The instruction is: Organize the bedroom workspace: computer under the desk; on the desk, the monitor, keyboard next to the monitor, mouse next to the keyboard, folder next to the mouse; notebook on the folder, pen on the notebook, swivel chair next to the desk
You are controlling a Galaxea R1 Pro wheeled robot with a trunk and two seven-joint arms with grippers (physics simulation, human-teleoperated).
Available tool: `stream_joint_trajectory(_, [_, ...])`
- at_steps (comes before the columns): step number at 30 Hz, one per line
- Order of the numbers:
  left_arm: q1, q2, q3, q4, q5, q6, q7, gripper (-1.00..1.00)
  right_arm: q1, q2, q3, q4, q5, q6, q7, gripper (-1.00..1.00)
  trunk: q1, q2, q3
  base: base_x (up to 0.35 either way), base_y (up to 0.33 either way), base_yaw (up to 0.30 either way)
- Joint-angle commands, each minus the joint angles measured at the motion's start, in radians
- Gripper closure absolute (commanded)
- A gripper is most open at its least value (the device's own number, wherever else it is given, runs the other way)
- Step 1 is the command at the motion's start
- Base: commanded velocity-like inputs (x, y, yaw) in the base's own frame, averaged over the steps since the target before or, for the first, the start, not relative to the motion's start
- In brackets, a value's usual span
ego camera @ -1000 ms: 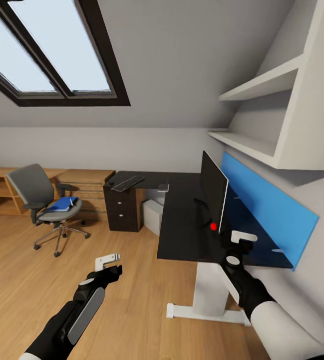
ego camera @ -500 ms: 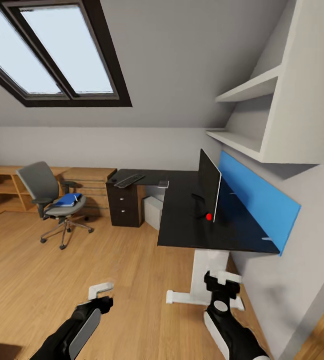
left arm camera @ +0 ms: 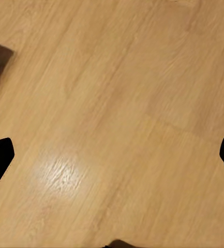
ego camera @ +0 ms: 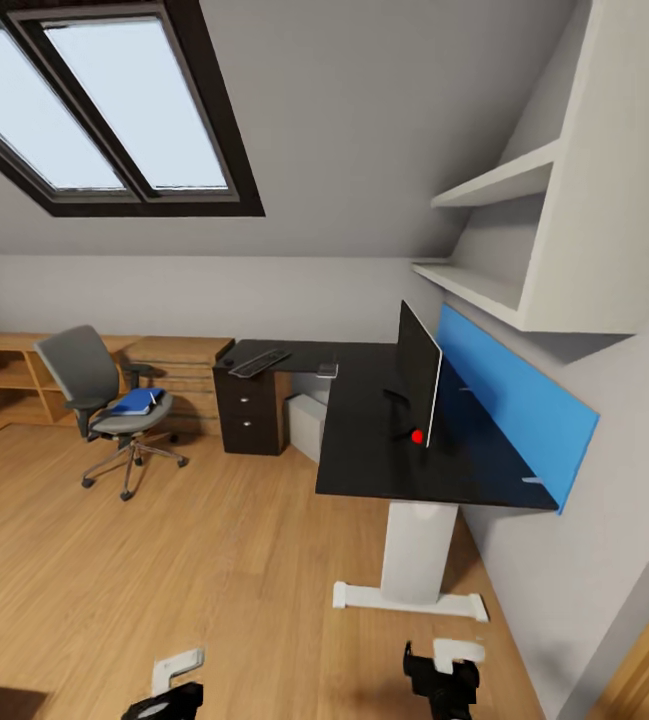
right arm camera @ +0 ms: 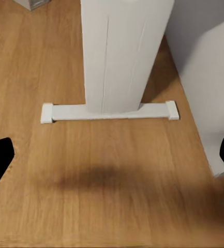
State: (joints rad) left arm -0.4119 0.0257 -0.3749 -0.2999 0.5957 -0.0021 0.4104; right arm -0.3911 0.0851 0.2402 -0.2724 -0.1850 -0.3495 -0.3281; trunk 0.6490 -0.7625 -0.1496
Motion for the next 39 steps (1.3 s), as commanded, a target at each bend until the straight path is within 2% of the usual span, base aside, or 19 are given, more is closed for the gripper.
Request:
stream_joint_trajectory(1, [-0.001, -0.002, -0.014, 0.018, 0.009, -0.024, -0.001, -1.00, -0.001, -0.001, 0.009, 0.022, -0.009, -0.027, 0.017, -1.00, -0.004, 0.006, 0.002, 0.000, 0.000, 0.000])
stream_joint_trajectory(4, [-0.001, -0.010, -0.032, 0.065, 0.009, -0.084, -0.017, -1.00, -0.001, -0.003, 0.008, 0.083, -0.008, -0.097, 0.077, -1.00, -0.015, 0.027, 0.011, 0.000, 0.000, 0.000])
stream_joint_trajectory(7, [-0.001, -0.012, -0.037, 0.076, 0.009, -0.099, -0.022, -1.00, -0.001, -0.004, 0.007, 0.113, -0.009, -0.114, 0.092, -1.00, -0.027, 0.048, 0.021, 0.000, 0.000, 0.000])
stream_joint_trajectory(14, [-0.001, -0.016, -0.042, 0.088, 0.009, -0.114, -0.026, -1.00, 0.000, 0.000, 0.007, 0.259, -0.012, -0.127, 0.108, -1.00, -0.054, 0.097, 0.043, 0.000, 0.000, 0.000])
stream_joint_trajectory(39, [-0.001, -0.018, -0.042, 0.091, 0.012, -0.116, -0.027, -1.00, 0.000, -0.005, 0.004, 0.293, -0.013, -0.129, 0.109, -1.00, -0.149, 0.272, 0.121, 0.000, 0.000, 0.000])
